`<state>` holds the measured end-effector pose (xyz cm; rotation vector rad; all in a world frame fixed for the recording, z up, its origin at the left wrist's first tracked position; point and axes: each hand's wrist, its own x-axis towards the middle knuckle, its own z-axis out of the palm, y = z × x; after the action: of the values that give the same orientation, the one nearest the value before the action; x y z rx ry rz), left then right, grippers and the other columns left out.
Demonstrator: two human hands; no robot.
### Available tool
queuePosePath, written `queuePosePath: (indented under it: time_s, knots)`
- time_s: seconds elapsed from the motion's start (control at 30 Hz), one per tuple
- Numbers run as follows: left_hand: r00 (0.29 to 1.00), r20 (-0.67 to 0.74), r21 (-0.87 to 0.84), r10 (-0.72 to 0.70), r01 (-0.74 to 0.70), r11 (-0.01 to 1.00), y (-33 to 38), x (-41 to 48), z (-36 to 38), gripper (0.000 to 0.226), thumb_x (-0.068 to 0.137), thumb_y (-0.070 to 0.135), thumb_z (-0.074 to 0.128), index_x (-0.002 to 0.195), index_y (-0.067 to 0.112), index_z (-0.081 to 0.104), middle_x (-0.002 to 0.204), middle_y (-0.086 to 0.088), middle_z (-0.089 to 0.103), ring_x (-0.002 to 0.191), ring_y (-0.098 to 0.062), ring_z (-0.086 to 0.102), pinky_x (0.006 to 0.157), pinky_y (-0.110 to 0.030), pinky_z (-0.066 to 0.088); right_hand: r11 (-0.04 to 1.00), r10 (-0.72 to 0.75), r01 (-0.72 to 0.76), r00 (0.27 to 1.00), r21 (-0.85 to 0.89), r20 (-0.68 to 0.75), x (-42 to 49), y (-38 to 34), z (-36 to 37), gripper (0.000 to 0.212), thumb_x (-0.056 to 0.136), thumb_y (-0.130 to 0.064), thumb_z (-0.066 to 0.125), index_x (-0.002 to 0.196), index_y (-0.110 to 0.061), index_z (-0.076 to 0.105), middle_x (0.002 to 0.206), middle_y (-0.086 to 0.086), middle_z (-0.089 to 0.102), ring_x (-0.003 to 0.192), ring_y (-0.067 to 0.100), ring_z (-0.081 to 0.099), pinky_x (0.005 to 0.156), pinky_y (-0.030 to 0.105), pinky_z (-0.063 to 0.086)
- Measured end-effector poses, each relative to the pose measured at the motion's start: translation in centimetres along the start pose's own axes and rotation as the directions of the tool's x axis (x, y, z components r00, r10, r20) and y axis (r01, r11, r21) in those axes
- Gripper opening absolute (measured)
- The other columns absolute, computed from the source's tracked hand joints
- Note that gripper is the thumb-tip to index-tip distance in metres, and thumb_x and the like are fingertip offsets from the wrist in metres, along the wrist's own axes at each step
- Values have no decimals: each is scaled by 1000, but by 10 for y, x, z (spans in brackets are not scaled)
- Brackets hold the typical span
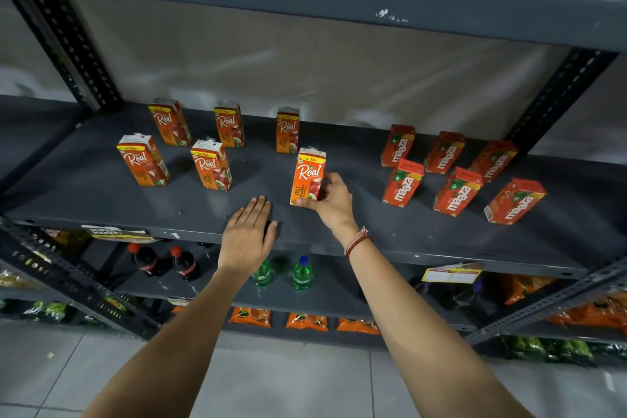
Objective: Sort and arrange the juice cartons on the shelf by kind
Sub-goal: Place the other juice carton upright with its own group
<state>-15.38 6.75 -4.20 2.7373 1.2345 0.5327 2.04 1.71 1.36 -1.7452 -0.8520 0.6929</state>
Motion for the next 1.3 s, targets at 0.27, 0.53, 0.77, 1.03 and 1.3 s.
queuePosePath:
  time_s: [0.27,0.53,0.77,1.03,1.3]
  knots:
    - [1000,16,-21,-25,25,999,-2,0,-1,54,93,37,27,127,4,53,133,-13,54,125,-25,48,102,-42,38,979,-128,130,991,-157,26,18,-9,36,56,66,-13,81,112,-6,49,115,15,65,108,26,62,95,38,49]
    - [1000,15,-55,-22,23,998,-1,0,-1,54,93,37,27,126,4,54,131,-13,56,124,-24,48,103,-42,39,973,-107,123,990,-198,87,28,8,40,54,65,-17,82,110,-9,54,113,13,67,105,26,64,94,48,51]
    - [1000,8,-60,-19,19,998,0,1,-2,53,93,36,28,125,3,55,129,-14,57,122,-25,51,100,-43,42,953,-129,156,984,-259,119,37,11,49,50,68,-26,79,110,-15,55,112,11,67,106,27,62,93,51,50]
    - [1000,1,-48,-13,13,999,1,0,-3,53,92,36,28,125,3,55,129,-14,57,121,-25,52,98,-42,42,938,-149,180,981,-296,124,37,15,52,48,70,-31,77,110,-17,54,111,12,65,104,27,60,90,50,51]
    - [1000,-20,-42,0,-1,999,1,0,-5,52,92,35,29,125,3,54,128,-14,58,121,-25,52,98,-42,42,937,-140,181,978,-297,156,37,13,49,48,74,-29,74,114,-14,53,115,13,60,106,26,58,95,43,49]
